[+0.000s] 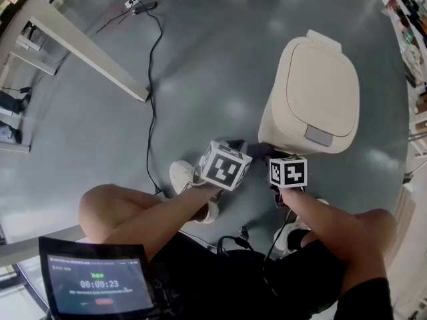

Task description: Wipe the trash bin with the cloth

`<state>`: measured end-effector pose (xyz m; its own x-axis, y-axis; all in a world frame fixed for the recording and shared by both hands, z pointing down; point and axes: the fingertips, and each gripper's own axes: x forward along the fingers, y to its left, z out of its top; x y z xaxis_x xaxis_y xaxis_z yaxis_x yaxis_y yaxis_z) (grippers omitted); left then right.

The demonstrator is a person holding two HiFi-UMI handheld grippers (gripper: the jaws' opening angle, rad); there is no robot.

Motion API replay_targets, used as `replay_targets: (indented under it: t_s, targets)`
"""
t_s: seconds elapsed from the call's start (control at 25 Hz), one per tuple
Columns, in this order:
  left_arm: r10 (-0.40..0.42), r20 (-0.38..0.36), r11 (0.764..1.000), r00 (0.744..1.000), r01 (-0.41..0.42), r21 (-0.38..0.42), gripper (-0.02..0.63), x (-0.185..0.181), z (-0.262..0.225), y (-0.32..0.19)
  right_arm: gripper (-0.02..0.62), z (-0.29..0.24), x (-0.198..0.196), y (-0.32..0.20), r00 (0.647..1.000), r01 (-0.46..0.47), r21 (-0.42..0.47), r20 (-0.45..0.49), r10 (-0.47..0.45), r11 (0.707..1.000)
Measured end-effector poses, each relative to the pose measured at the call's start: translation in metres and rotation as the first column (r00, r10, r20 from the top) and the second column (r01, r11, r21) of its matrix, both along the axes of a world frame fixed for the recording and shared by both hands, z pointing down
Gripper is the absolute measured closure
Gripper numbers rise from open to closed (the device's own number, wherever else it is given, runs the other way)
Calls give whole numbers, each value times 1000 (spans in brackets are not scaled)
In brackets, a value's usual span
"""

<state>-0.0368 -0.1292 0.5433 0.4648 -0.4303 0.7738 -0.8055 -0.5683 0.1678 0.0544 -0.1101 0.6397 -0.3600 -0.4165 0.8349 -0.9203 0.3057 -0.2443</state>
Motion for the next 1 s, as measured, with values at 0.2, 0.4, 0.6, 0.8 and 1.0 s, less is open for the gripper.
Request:
replay_targets:
  t_s: [0.2, 0.4, 0.6, 0.8, 1.0]
  targets:
    - [1, 3, 1000, 1000, -1, -7, 609, 9, 0, 4, 529, 1, 13, 5, 1000, -15, -5, -11, 15, 1000]
    - [27, 19, 1000, 999, -27, -8, 609, 21, 3, 9, 529, -2, 39, 11, 998, -60, -15, -15, 60, 998]
    - [73, 56, 997, 996, -72, -7, 609, 33, 5, 10, 529, -7, 64, 17, 993, -117, -19, -22, 116, 993]
    - [138, 60, 990, 989, -136, -32, 609, 52, 8, 17, 529, -4, 95, 26, 986, -158, -10, -54, 157, 987]
    - [177, 75, 984, 981, -176, -21, 609, 87, 19, 26, 529, 1, 141, 36, 973, -227, 14, -32, 227, 974]
